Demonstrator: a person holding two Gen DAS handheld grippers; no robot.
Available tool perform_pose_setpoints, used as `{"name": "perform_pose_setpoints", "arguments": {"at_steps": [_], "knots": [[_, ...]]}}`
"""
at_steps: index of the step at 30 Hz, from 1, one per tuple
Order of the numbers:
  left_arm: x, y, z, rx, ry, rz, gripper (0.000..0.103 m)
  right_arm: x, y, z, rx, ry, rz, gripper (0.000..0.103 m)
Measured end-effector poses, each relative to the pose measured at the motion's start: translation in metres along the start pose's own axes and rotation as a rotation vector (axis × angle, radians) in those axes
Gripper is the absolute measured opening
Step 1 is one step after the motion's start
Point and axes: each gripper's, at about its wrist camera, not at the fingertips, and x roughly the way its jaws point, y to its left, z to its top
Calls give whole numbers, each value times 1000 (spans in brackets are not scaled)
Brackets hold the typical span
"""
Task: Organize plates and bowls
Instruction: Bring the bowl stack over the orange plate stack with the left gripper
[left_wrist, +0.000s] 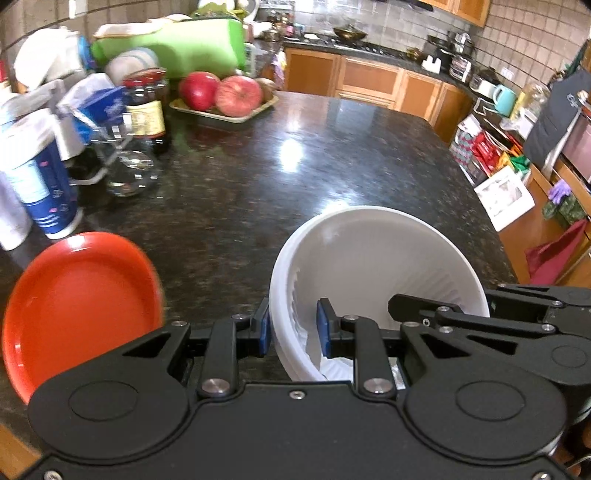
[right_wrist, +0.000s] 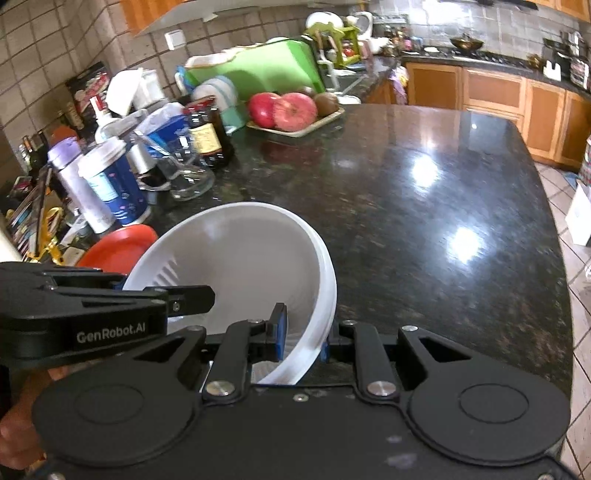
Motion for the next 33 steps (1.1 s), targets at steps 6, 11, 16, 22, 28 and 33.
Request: {"name": "perform_pose_setpoints", "arguments": {"at_steps": [6, 11, 16, 22, 28, 33], "knots": [[-19, 44, 0, -33, -34, 28, 32, 11, 53, 11, -47, -15, 16, 20], [-35, 83, -3, -44, -49, 50, 32, 25, 99, 19, -68, -13, 31, 20], [-46, 121, -5, -49, -48, 60, 32, 40, 141, 25, -81, -7, 41, 20], [-52, 156, -7, -56, -43, 63, 32, 57, 180, 27, -97, 4, 38, 21], [-48, 182, -8, -45, -13, 30, 33, 70, 204, 26, -87, 24, 10, 21], [-41, 195, -6, -26, 10, -10, 33, 76, 211, 24, -67, 31, -23, 21]]}}
